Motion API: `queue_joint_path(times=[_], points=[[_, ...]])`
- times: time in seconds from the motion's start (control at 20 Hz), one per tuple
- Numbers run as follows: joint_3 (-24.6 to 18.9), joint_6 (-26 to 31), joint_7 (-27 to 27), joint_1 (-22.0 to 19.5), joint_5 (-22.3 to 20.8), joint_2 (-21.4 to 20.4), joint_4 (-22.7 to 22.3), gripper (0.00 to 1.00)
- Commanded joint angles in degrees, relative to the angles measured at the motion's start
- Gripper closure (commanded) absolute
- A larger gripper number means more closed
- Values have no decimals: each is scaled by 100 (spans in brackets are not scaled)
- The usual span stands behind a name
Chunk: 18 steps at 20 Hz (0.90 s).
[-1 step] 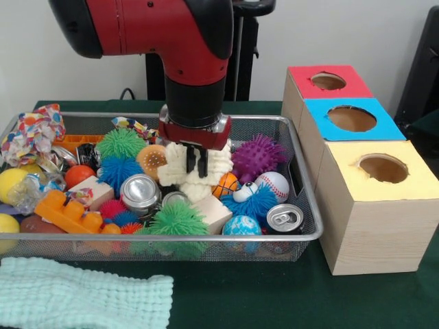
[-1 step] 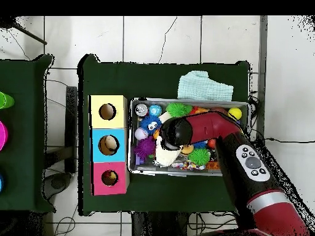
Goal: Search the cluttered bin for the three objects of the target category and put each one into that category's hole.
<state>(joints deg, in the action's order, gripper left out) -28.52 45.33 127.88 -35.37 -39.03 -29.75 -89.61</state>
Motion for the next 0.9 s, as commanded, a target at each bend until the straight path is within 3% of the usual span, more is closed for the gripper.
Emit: queue_joint_path(times=[0.05, 0.2, 0.55, 0.9], points=[[163, 217, -298, -8, 195, -316, -248, 100], [171, 232, -425, 25, 114, -364, -187, 100], [132, -16, -494, -135, 117, 89, -204, 100], [132, 25, -356, -6, 155, -82, -147, 100]])
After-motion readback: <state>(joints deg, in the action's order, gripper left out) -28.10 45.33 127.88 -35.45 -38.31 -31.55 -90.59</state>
